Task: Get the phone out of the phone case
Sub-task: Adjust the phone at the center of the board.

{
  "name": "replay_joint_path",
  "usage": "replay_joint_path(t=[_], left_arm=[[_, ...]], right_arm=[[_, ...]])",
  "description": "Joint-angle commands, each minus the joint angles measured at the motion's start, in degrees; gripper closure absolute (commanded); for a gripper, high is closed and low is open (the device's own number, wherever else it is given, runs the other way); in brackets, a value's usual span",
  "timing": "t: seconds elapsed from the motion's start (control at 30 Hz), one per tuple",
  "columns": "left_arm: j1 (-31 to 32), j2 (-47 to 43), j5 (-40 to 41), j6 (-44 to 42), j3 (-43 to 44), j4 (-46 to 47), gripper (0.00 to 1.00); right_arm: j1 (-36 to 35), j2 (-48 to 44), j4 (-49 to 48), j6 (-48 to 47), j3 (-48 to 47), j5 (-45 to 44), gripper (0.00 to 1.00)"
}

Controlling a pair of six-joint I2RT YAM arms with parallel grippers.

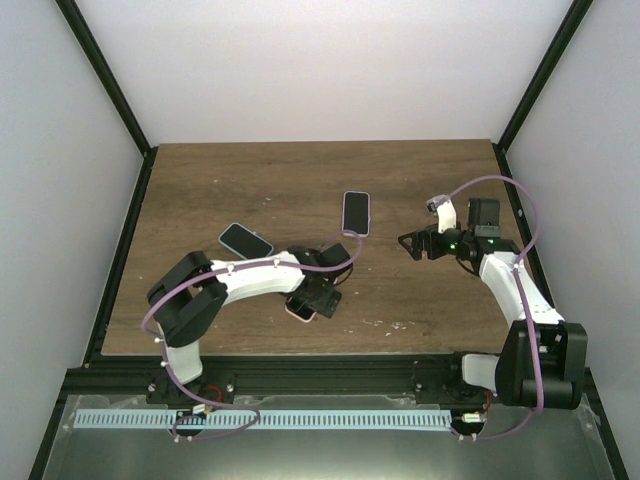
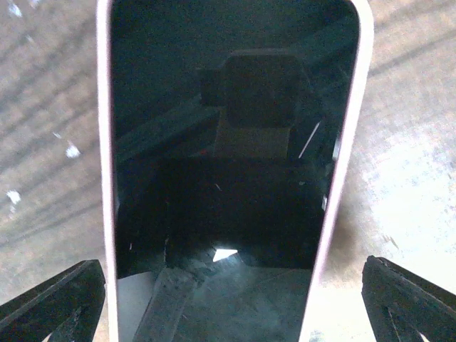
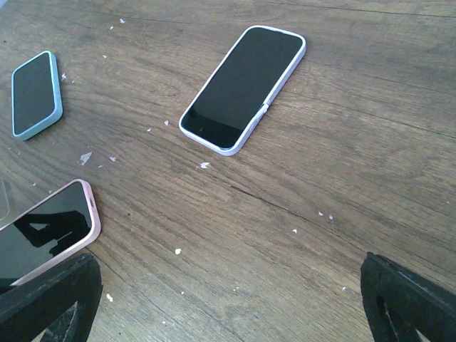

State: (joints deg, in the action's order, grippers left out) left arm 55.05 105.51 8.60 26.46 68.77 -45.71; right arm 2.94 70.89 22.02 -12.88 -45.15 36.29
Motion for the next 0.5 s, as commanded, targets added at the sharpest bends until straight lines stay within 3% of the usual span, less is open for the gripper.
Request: replay_joint_path(t=[0.0,0.2,0.47], left_arm=[[-2.94,1.71,-0.44,-2.32,2.94,1.34,0.00],[-4.70,6.00,-3.12,-5.63,7.08,2.75,0.00],[-3.16,6.63,-13.14,-8.96,7.44,7.39,0.03]], right_arm=[[-0.31,-0.41,-0.16,-0.74,-0.24,-0.17,0.00],[-0.31,0.78,-0.05,-0.01,-0.71,-1.43,0.00],[-0.30,1.20,0.30,0.62,-1.28,-1.42,0.00]])
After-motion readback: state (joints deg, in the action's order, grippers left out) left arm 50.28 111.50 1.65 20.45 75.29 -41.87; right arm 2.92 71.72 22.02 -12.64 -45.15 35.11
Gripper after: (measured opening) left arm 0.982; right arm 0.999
